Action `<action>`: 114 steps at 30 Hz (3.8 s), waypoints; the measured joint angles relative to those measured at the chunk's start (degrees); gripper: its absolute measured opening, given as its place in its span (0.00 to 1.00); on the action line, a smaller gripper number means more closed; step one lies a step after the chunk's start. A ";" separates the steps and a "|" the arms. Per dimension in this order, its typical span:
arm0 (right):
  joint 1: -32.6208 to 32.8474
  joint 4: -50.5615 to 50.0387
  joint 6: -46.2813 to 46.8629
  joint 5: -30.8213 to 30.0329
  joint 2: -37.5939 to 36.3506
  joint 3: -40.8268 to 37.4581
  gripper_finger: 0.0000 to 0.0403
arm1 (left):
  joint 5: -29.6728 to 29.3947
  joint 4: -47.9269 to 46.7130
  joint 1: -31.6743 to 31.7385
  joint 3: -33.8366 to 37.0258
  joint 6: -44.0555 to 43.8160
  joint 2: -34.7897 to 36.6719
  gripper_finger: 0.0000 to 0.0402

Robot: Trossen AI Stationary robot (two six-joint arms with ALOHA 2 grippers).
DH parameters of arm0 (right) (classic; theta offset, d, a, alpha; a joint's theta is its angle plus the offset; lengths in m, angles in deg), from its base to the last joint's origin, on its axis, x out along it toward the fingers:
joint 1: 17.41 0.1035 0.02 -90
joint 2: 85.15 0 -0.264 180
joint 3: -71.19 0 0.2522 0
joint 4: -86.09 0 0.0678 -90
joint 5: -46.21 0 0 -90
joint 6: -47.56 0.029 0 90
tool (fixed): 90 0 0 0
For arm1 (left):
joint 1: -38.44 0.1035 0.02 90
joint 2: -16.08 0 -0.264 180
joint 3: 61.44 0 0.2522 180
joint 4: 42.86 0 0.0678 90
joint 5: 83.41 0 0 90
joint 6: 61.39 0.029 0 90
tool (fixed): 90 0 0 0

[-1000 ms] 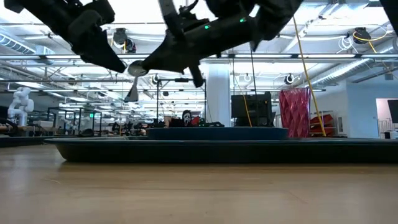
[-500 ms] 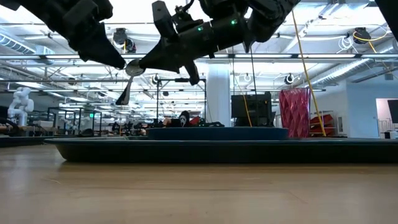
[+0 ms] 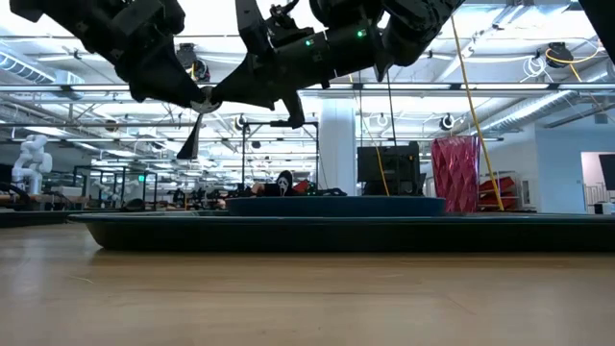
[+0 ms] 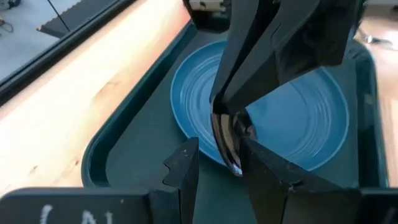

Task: Pick and place plate/cup/fork/spoon on tray
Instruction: Put the black spoon to the left of the blue plate on the black tray

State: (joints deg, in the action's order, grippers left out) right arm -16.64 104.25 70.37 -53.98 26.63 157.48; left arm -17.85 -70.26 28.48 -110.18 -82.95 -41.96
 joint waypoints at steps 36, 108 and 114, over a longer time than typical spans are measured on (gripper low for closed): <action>-0.26 -7.40 -4.02 3.76 -4.22 -0.13 0.15 | 2.67 -2.16 3.41 0.00 -3.84 -1.35 0.01; 13.00 -17.63 -25.36 -14.05 -44.11 -29.53 0.21 | 27.63 2.07 19.42 3.80 -34.49 -15.93 0.02; 12.42 -17.38 -26.67 -14.05 -44.11 -29.53 0.21 | 26.70 1.40 20.00 3.80 -36.57 -15.93 0.02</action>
State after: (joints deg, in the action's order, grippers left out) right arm -4.21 86.87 43.69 -68.04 -17.47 127.96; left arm 8.85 -68.85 48.48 -106.37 -119.53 -57.89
